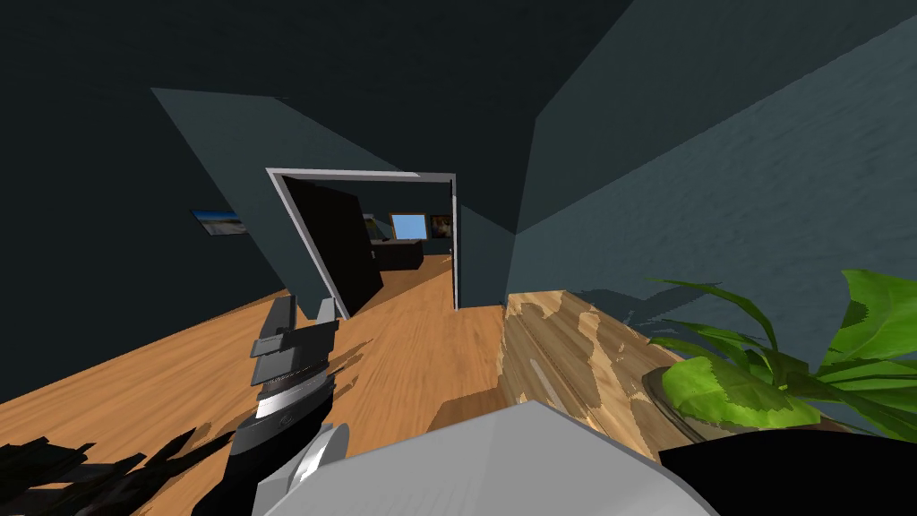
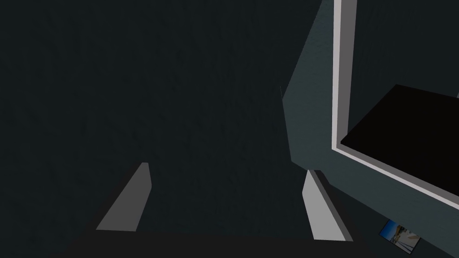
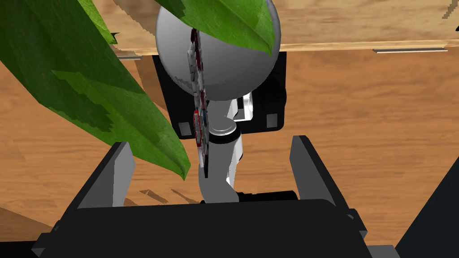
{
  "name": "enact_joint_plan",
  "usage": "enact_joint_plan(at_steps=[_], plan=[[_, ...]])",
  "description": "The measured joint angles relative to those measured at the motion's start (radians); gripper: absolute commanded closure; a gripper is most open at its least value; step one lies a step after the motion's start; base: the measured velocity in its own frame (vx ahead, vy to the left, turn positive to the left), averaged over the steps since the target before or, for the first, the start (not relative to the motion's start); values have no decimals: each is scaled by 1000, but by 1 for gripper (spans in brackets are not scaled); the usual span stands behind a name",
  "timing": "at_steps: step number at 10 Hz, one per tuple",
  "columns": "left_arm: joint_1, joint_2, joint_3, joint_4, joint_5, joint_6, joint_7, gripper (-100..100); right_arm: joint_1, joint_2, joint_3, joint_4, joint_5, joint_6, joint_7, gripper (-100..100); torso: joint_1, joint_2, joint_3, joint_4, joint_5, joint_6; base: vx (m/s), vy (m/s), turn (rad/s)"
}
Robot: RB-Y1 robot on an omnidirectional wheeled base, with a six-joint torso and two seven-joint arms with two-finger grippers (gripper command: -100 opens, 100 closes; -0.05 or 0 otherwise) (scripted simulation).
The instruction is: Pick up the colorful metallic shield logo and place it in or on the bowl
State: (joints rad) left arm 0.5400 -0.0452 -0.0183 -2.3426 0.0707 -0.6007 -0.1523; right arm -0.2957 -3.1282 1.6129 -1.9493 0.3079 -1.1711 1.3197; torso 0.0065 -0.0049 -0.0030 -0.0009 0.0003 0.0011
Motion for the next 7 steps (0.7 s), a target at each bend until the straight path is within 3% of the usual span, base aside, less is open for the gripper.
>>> enact_joint_plan(at_steps=[3,4,7], plan=[[0,0,0,0,0,0,0,0,5,-8,-17,52,-18,-62,9,-100,0,0,0,0,0,0,-18,1,0],[0,0,0,0,0,0,0,0,5,-7,-18,54,-18,-66,10,0,0,-1,0,0,0,0,0,0,0],[0,0,0,0,0,0,0,0,5,-7,-18,54,-18,-66,10,0,0,-1,-1,0,0,0,0,0,0]])
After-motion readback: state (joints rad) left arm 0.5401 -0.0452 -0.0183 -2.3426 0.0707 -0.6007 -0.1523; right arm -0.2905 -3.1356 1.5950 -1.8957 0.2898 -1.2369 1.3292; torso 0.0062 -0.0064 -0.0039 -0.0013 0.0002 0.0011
